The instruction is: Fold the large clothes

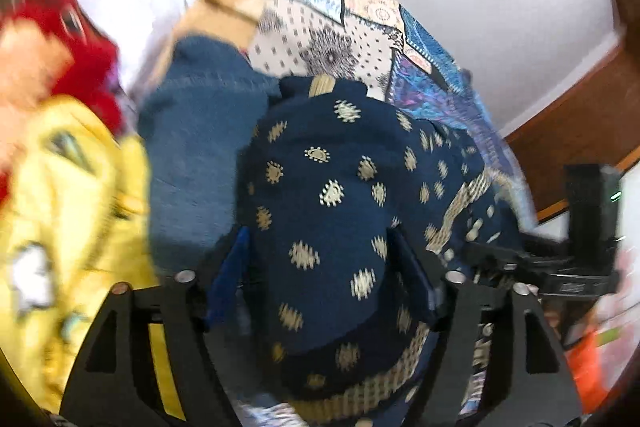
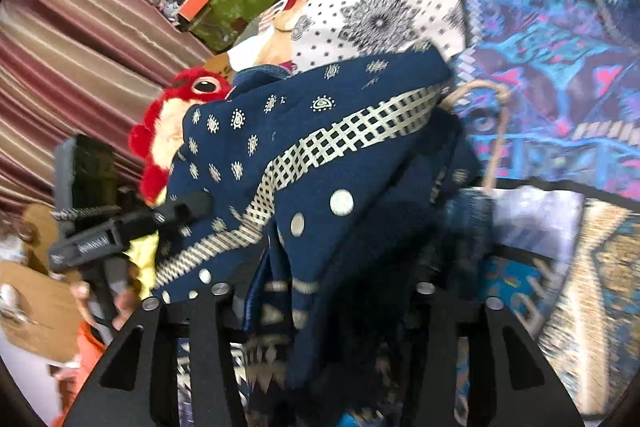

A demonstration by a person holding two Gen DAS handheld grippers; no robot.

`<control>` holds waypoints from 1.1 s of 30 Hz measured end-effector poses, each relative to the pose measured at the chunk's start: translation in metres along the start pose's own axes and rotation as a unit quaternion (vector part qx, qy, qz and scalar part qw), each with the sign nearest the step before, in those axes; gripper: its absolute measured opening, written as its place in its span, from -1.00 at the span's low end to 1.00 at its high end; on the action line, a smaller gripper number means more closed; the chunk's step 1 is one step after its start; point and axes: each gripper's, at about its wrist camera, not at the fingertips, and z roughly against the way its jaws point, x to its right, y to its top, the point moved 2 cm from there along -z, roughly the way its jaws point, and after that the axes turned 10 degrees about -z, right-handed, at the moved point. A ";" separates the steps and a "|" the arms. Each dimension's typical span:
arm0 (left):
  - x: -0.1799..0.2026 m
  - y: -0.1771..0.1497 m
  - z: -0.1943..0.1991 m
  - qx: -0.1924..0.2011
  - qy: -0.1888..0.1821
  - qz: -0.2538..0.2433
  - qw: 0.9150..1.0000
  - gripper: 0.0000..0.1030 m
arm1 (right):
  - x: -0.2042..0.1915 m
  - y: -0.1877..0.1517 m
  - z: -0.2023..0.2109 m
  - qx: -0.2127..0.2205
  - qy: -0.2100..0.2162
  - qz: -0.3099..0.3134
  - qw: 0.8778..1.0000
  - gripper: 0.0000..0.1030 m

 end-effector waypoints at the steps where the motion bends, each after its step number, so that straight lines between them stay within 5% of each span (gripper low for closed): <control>1: 0.005 -0.004 0.002 -0.001 0.022 -0.018 1.000 0.64 | -0.004 -0.004 0.005 0.006 -0.014 0.012 1.000 0.21; 5: 0.027 -0.031 0.005 -0.013 0.047 -0.071 0.996 0.74 | -0.007 -0.027 0.019 0.026 -0.069 0.053 0.996 0.51; 10: 0.056 -0.075 0.010 -0.019 0.082 -0.128 0.988 0.83 | 0.003 -0.063 0.022 0.009 -0.098 0.060 0.993 0.51; 19: 0.087 -0.121 0.023 -0.039 0.120 -0.152 0.980 0.82 | 0.021 -0.117 0.067 0.022 -0.117 0.045 0.992 0.51; 27: 0.127 -0.103 0.140 0.095 0.141 -0.152 0.974 0.82 | -0.030 -0.146 0.173 0.139 -0.086 0.069 0.984 0.52; 33: 0.173 -0.103 0.253 0.238 0.150 -0.163 0.946 0.82 | -0.090 -0.176 0.267 0.262 -0.055 0.107 0.958 0.52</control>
